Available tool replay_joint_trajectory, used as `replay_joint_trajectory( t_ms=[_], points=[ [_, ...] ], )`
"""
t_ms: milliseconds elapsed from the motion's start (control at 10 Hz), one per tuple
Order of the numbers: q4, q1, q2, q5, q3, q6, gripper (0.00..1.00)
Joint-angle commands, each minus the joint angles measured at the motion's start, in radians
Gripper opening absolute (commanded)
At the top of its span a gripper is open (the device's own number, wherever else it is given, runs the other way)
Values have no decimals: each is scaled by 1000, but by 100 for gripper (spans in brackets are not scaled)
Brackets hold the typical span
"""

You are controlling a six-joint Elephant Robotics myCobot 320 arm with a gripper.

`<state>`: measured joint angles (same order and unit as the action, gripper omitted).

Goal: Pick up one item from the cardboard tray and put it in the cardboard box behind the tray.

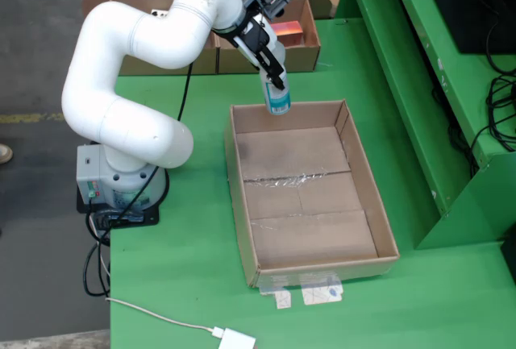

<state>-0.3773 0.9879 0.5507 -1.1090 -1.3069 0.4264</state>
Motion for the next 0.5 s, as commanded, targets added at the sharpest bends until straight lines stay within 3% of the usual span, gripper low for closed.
replay_joint_trajectory(
  t_ms=[0,200,300,400],
  points=[
    [-93,297,34,43,62,62,0],
    [-175,414,-36,73,178,100,0],
    [-127,400,-224,57,348,19,0],
    [-127,400,-224,57,348,19,0]
  ],
)
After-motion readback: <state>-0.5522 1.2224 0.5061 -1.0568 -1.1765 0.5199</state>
